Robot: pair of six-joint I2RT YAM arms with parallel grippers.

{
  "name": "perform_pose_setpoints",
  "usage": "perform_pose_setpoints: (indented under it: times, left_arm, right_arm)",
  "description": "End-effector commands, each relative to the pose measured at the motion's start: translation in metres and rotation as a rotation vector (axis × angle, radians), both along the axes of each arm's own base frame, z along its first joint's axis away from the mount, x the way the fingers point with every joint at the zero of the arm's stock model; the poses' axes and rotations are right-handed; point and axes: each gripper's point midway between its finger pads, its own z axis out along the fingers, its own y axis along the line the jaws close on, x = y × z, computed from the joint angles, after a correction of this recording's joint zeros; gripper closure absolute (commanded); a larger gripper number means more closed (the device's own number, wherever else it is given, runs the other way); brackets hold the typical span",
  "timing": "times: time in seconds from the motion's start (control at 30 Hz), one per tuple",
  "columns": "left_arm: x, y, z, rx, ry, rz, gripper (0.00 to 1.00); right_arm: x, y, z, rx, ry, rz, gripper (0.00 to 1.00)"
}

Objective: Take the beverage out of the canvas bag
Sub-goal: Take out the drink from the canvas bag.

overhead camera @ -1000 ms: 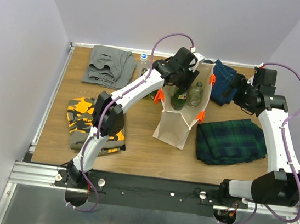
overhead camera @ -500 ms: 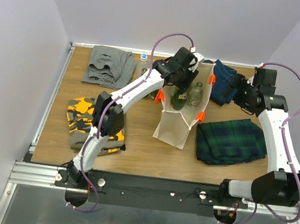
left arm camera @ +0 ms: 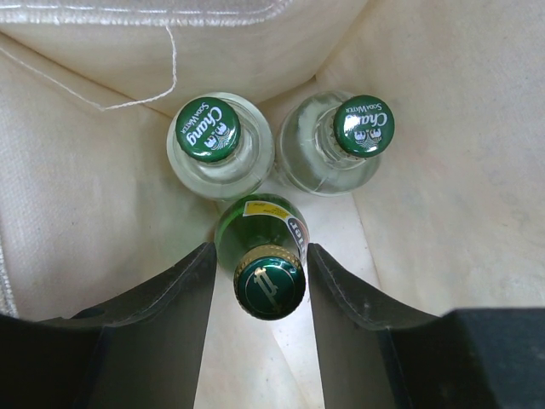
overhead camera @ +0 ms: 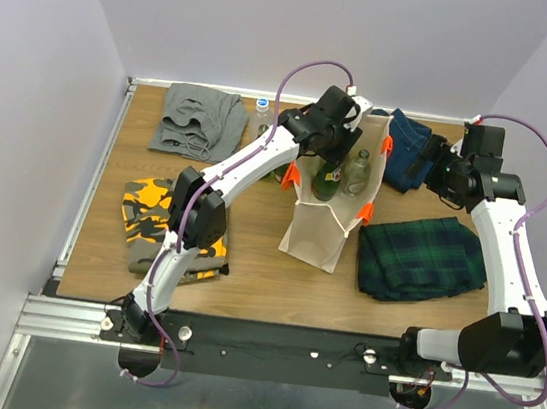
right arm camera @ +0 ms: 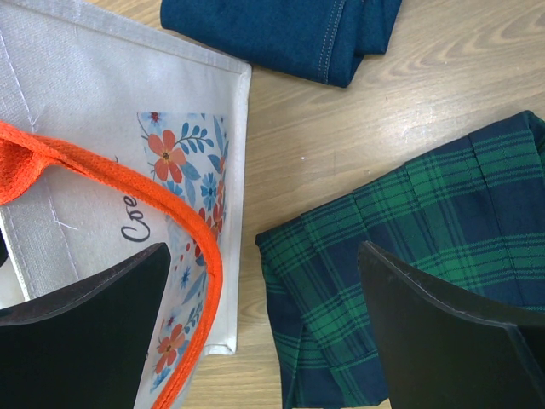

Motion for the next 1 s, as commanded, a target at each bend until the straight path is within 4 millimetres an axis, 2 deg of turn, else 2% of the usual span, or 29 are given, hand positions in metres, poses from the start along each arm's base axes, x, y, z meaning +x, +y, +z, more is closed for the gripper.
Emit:
perform_pose_setpoints:
  times: [0.0,0.4,0.7,0.9,0.93,0.97]
  left_arm:
    - [0.0045,-0.0007,-0.011,0.021,-0.004,0.015,0.43]
    - [0.0044,-0.001,-0.0161,0.027,0.004,0.013,0.47]
    - [0.0054,-0.0026,-0.0105,0.018,-0.008,0.013,0.49]
    - [0.0061,-0.0022,-0.0103,0.016,-0.008,0.016,0.57]
    - [0.0061,-0.0021,-0.0094,0.016,-0.01,0.015,0.64]
    - [0.0061,-0.0025,-0.0092,0.014,-0.01,0.013,0.66]
  right_arm:
    - [0.0011,-0.0043,0.0021,-0.024,-0.002,-0.005,0.0]
    - [0.0012,-0.005,0.0008,-0.029,0.003,-0.005,0.0]
    - [0.0015,-0.0055,-0.0001,-0.029,0.004,-0.006,0.0]
    - [0.0013,-0.0055,0.0004,-0.029,0.003,-0.006,0.0]
    - [0.0013,-0.005,0.0004,-0.029,0.003,-0.005,0.0]
    - [0.0018,-0.0058,0.0001,-0.03,0.003,-0.007,0.0]
